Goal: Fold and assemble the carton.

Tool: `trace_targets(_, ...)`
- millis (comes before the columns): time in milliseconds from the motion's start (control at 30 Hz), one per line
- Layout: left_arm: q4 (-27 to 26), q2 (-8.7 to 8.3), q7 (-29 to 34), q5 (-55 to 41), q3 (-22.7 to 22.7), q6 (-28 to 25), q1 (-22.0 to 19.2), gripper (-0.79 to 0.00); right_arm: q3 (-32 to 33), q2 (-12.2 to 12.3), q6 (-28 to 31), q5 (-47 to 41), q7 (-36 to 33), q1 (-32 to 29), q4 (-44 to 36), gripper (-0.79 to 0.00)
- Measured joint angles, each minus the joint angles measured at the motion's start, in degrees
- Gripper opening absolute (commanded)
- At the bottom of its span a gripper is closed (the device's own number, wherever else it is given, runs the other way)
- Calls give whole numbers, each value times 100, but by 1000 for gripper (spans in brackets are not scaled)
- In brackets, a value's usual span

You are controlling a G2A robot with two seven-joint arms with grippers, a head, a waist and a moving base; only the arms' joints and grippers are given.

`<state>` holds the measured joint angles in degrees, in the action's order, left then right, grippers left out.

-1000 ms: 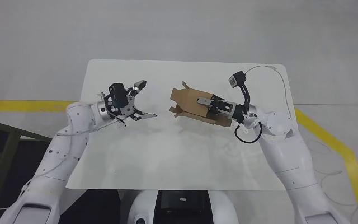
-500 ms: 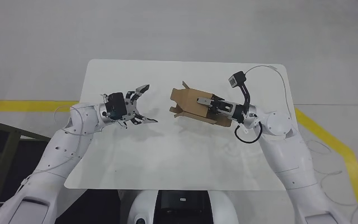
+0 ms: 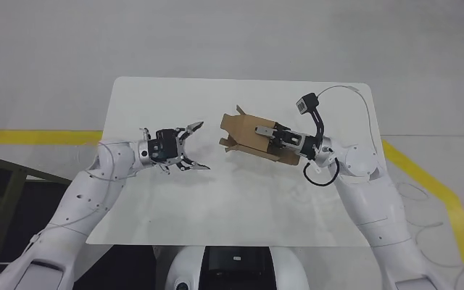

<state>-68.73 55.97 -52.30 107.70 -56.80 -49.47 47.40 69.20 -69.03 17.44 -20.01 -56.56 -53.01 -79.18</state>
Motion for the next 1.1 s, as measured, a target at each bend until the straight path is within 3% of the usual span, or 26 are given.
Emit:
trace_targets(300, 58, -8, 1, 11, 589, -252, -95, 0, -72, 9, 52, -436, -647, 132, 111, -785)
trace_targets(800, -75, -105, 41, -892, 1449, -293, -520, 0, -257, -1, 153, -537, -788, 230, 206, -785)
trace_targets(833, -83, -115, 43, -920, 1490, -295, -545, -46, -266, -2, 158, -544, -796, 235, 204, -785)
trace_targets(867, -90, -125, 44, -943, 1529, -295, -571, -163, -275, -2, 164, -550, -803, 239, 201, -785)
trace_targets(900, -97, -137, 43, -961, 1581, -295, -606, -197, -285, -2, 169, -555, -814, 243, 194, -785)
trace_targets(1033, -118, -166, 2, -999, 1746, -254, -707, -126, -303, 3, 189, -559, -845, 240, 162, -785)
trace_targets(1100, -131, -181, -24, -1026, 1825, -228, -755, -166, -306, 7, 202, -560, -856, 228, 143, -785)
